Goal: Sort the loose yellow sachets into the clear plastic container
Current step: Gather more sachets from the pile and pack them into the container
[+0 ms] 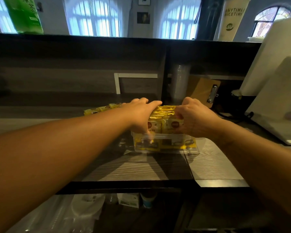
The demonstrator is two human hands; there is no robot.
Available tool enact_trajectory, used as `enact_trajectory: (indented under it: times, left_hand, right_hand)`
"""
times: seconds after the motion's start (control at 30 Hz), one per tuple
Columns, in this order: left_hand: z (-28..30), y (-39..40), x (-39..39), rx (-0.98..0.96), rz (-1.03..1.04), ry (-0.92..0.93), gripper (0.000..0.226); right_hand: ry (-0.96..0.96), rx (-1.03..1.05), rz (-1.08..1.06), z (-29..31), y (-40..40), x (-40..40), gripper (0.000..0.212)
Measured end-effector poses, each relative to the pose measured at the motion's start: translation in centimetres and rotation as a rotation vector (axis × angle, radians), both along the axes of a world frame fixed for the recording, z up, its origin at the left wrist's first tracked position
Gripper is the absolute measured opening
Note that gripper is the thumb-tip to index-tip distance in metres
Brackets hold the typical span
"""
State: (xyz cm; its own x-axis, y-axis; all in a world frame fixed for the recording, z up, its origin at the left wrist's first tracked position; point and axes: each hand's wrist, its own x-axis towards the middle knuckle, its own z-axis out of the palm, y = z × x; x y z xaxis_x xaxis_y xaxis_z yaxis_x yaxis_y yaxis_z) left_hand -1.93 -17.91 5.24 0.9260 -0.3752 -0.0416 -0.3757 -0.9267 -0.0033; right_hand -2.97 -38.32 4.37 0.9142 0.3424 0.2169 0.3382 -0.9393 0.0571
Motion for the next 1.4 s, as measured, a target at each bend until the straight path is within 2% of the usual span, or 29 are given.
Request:
enact_trajectory:
  times: [0.13,0.27,0.4,0.5,0.6,0.73,0.9,0.97,1.13,1.27,1.33,1.4]
  left_hand:
    - [-0.1,-0.7,0.7,0.095,-0.003,0.009,0.131]
    - [-0.4,-0.4,1.0,0.079,-0.024,-0.026,0.125]
    - [-0.4,1.3,1.1,-0.196,-0.058,0.065,0.117]
    - [-0.5,3.9,0.9,-0.466,0.001,0.036,0.09]
    - [-2.5,7.5,1.4,-0.662,0.186,-0.071,0.062]
    - [-5.9,12.8,2.6,-0.437,0.346,-0.172,0.06]
    - [-8.3,17.0,3.3,-0.233,0.386,-0.011,0.064]
    - [-9.0,17.7,3.2,-0.202,0.376,-0.039,0.06]
    - [-9.1,18.2,2.2,-0.191,0.395,-0.27,0.038]
    - [-9.6,19.3,1.7,-0.338,0.434,-0.281,0.026]
    - [-9.7,19.8,1.4,-0.401,0.435,-0.25,0.023]
    - [-9.7,20.2,1.1,-0.489,0.44,-0.203,0.029]
  right_hand:
    - [0.044,-0.143,-0.036,0.2,1.0,1.0,0.051]
    - [0.091,-0.142,-0.043,0.6,1.4,1.2,0.053]
    - [0.122,-0.058,-0.03,1.5,1.9,1.4,0.047]
    - [0.106,0.079,0.035,2.4,3.5,1.6,0.04]
    - [0.091,0.166,0.085,2.9,6.4,2.0,0.031]
    - [0.094,0.164,0.111,2.9,11.1,2.8,0.025]
    - [0.115,0.101,0.153,2.4,15.9,3.7,0.024]
    - [0.127,0.078,0.155,2.0,17.4,4.2,0.028]
    - [0.202,0.024,0.125,0.6,21.0,5.3,0.031]
    - [0.231,0.023,0.058,-0.9,24.0,6.5,0.034]
    - [0.266,-0.011,0.028,-1.7,25.3,7.1,0.043]
    - [0.274,-0.033,0.021,-2.7,26.4,7.6,0.051]
